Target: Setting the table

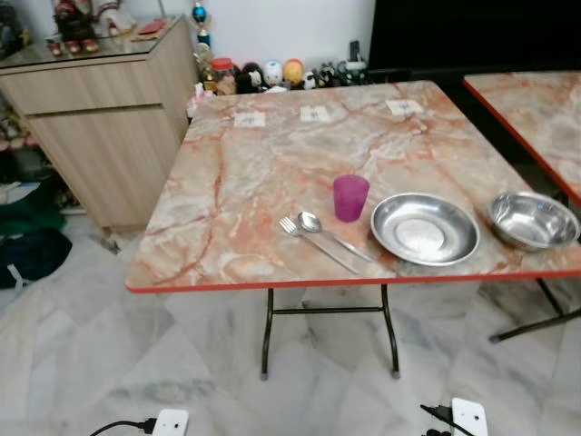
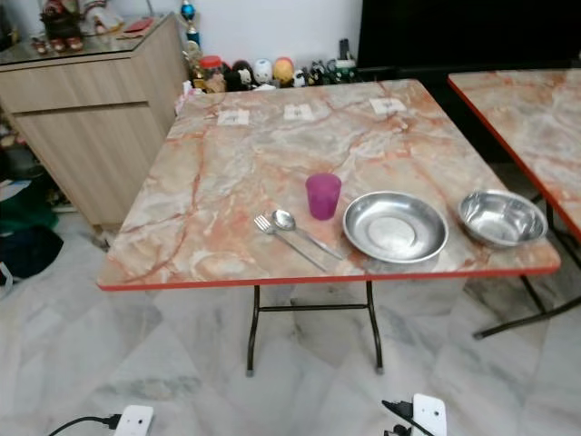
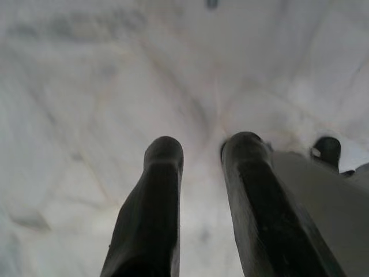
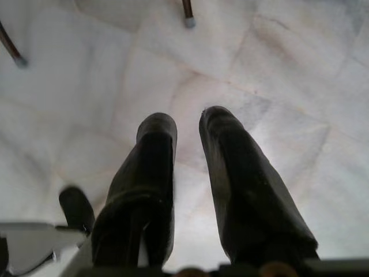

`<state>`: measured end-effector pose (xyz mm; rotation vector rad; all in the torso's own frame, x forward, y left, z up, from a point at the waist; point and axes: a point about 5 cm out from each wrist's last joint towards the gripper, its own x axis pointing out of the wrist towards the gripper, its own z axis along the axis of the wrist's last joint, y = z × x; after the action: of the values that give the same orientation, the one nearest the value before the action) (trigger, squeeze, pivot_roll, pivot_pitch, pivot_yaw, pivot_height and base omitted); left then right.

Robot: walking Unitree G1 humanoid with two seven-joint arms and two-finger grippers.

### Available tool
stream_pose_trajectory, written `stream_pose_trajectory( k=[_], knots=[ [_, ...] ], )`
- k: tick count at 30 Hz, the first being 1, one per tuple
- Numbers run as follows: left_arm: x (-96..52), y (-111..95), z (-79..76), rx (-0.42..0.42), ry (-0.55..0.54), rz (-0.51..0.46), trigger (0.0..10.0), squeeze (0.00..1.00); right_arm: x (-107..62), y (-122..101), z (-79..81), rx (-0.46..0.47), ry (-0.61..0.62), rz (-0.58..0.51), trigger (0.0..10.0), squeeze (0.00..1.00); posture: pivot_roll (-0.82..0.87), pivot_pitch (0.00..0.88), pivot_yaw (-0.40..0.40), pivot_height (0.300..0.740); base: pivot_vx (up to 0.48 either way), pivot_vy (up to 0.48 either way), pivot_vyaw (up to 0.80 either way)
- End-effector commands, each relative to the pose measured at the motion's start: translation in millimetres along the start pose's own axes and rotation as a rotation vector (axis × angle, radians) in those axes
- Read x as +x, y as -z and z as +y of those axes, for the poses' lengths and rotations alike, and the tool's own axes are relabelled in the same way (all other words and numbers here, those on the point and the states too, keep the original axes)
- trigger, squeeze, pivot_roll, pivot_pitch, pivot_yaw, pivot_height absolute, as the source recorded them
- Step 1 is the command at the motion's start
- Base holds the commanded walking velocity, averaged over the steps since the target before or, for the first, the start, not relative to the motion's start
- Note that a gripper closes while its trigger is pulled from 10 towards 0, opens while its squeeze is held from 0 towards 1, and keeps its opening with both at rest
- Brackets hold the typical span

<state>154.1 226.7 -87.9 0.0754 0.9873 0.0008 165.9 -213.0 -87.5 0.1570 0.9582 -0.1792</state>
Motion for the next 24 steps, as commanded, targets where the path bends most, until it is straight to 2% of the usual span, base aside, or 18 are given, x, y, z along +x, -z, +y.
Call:
stream_pose_trajectory(
  k=[1, 2, 3, 4, 5, 17, 24],
  knots=[
    [-1.6, 9.4, -1.1, 0.020, 0.009, 0.040, 10.0, 0.00, 0.0, 2.9, 4.2, 0.003, -0.015, 0.008, 10.0, 0.00, -0.08, 0.000, 0.041, 0.740, 0.000, 0.000, 0.00],
    [-1.4, 9.2, -1.7, 0.021, 0.009, 0.040, 10.0, 0.00, 0.1, 2.6, 4.7, 0.010, -0.022, 0.004, 10.0, 0.16, -0.08, 0.000, 0.041, 0.740, 0.000, 0.000, 0.00],
    [-1.3, 9.0, -2.0, 0.022, 0.009, 0.040, 10.0, 0.00, 0.1, 2.4, 4.7, 0.012, -0.022, 0.002, 10.0, 0.16, -0.08, 0.000, 0.041, 0.740, 0.000, 0.000, 0.00],
    [-1.2, 8.9, -2.2, 0.022, 0.010, 0.040, 10.0, 0.00, 0.1, 2.3, 4.7, 0.013, -0.021, 0.000, 10.0, 0.91, -0.08, 0.000, 0.041, 0.740, 0.000, 0.000, 0.00],
    [-0.8, 7.9, -3.0, 0.024, 0.011, 0.039, 10.0, 0.00, 0.1, 1.9, 5.1, 0.034, -0.026, -0.006, 10.0, 1.00, -0.08, 0.000, 0.040, 0.740, 0.000, 0.000, 0.00],
    [3.2, -3.7, -9.3, 0.020, 0.019, 0.024, 10.0, 0.00, 0.7, -5.0, 5.5, 0.042, -0.028, -0.049, 10.0, 1.00, -0.09, 0.000, 0.042, 0.740, 0.000, 0.000, 0.00],
    [2.6, -5.7, -2.9, 0.023, 0.014, 0.023, 10.0, 0.00, 0.5, -11.2, 7.9, 0.042, -0.056, -0.107, 10.0, 1.00, -0.11, 0.000, 0.041, 0.740, 0.000, 0.000, 0.00]
  ],
)
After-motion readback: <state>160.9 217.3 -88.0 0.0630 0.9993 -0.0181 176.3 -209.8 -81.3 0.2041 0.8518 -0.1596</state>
